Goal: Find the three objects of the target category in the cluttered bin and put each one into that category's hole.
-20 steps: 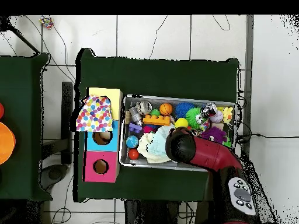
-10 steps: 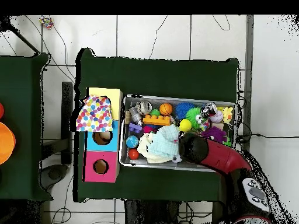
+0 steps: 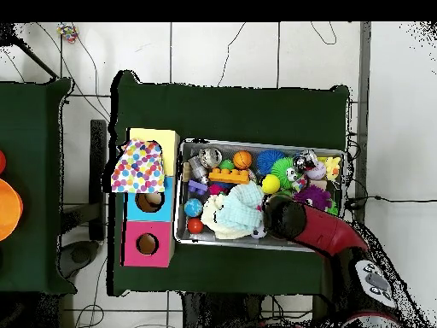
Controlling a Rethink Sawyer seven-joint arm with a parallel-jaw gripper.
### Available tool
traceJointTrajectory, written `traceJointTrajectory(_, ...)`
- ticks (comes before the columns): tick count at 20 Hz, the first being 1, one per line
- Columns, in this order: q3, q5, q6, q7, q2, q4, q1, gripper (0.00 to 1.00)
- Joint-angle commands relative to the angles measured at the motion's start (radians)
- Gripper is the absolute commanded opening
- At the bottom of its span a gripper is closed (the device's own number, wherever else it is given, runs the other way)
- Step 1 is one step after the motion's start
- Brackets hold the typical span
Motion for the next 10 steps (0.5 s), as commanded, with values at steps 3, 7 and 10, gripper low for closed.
traceJointTrajectory(3,0.052,-0.022,-0.018,0.112,0.051,-0.065,-0.004,0.00)
traceJointTrajectory(7,0.105,-0.023,-0.031,0.089,0.037,-0.037,-0.051,0.00)
traceJointTrajectory(10,0.169,-0.025,-0.026,0.053,0.040,-0.019,-0.109,0.00)
